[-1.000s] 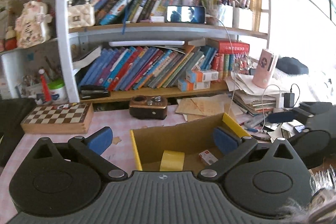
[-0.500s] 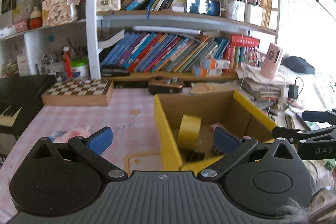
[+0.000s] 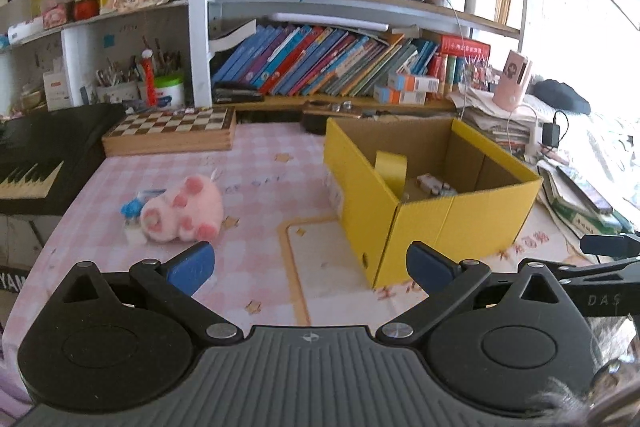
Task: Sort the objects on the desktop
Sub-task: 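Raise both tools out of the yellow box and pull back, then move both open tools toward the pink plush pig and white plug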
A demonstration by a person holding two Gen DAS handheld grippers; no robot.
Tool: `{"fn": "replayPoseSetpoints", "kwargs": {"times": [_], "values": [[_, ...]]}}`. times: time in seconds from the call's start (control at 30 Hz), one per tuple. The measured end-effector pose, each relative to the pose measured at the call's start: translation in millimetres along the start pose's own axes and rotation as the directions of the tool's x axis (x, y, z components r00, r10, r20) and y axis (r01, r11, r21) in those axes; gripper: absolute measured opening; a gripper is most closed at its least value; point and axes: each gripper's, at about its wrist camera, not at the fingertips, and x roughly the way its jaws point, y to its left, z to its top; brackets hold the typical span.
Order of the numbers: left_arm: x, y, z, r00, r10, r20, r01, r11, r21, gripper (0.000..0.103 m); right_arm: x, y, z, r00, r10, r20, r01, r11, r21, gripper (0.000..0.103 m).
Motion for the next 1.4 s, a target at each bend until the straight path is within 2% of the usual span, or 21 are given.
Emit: {"fn": "replayPoseSetpoints", "kwargs": {"times": [0.17,0.4,0.67,0.9,1.23,1.4], "values": [[-12.1,18.1,-13.6,1.0,-0.003,-0.014,0.003,1.0,-0.003,0.103,-10.2,25.3,-15.2,1.0,-0.014,-0.022,0.015,1.0,0.022,0.1],[-26.8,38.0,-27.4,0.999,-0.028,-0.031,0.029,1.0,0.007,0.103,-17.5,63.2,-30.7,0.995,-0.063,-0.072,0.061,0.998,-0.02,0.1],[-35.0,61.2,-42.6,0.997,-0.032,-0.064,0.032,0.999,0.011,0.103,-23.3,89.6,-44.1,0.994,-0.051,-0.1,0.053,0.998,0.02,0.1],[-39.2,85.9,-52.9,0.996,-0.017,-0.084,0.015,1.0,-0.02,0.103,-24.9,119.4,-50.6,0.99,-0.099,-0.104,0.096,0.995,-0.034,0.1],[-51.3,114.0,-59.9,0.998,0.038,-0.056,-0.041,0.998,-0.039,0.103,-28.1,149.8,-48.2,0.995,-0.057,-0.081,0.052,0.997,-0.052,0.1],[-56.7,129.5,-59.2,0.997,0.065,-0.043,-0.068,0.996,-0.057,0.103,-22.9,165.8,-46.5,0.994,-0.021,-0.107,0.013,0.997,-0.073,0.1]]}}
